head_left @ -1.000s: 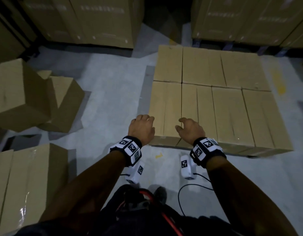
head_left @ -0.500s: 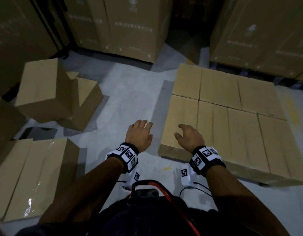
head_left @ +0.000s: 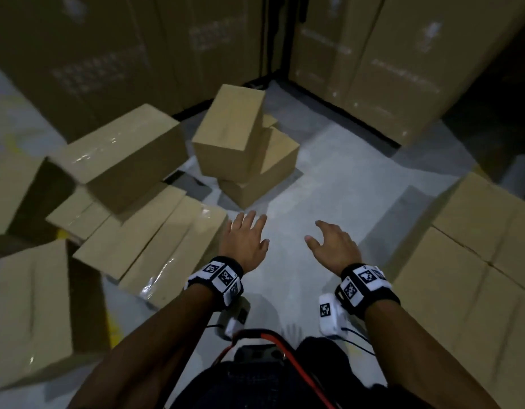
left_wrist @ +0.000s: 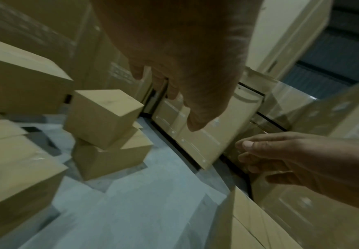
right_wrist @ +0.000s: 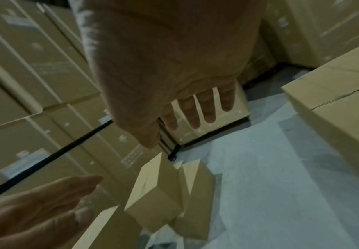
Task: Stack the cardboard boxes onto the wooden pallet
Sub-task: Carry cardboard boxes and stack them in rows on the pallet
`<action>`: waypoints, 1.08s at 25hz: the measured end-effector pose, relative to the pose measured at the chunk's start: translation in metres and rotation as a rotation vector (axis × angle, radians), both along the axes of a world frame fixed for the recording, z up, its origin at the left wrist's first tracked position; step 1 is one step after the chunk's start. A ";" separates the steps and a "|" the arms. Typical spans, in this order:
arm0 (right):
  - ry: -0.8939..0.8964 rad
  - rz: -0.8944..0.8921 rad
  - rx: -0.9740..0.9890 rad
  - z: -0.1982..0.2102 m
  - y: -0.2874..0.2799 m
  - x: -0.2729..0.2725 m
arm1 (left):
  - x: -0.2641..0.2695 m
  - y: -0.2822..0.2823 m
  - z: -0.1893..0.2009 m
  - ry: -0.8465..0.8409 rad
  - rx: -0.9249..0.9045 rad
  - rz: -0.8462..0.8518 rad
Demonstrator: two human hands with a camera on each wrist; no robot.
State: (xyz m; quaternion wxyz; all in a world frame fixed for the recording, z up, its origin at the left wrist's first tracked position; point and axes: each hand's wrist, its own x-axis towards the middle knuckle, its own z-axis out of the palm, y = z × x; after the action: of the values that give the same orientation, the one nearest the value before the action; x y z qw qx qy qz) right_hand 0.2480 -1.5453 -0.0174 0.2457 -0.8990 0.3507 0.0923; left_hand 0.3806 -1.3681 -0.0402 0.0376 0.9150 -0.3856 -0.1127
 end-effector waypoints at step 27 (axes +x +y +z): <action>0.123 1.411 0.010 -0.027 0.239 0.408 | 0.110 0.228 -0.007 0.079 0.001 1.458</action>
State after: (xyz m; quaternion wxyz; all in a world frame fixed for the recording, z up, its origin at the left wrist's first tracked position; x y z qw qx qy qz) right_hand 0.6560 -1.3060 -0.0448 0.1111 -0.9037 -0.3026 0.2817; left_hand 0.4903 -1.1399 -0.0474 0.1167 0.9346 0.3232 -0.0922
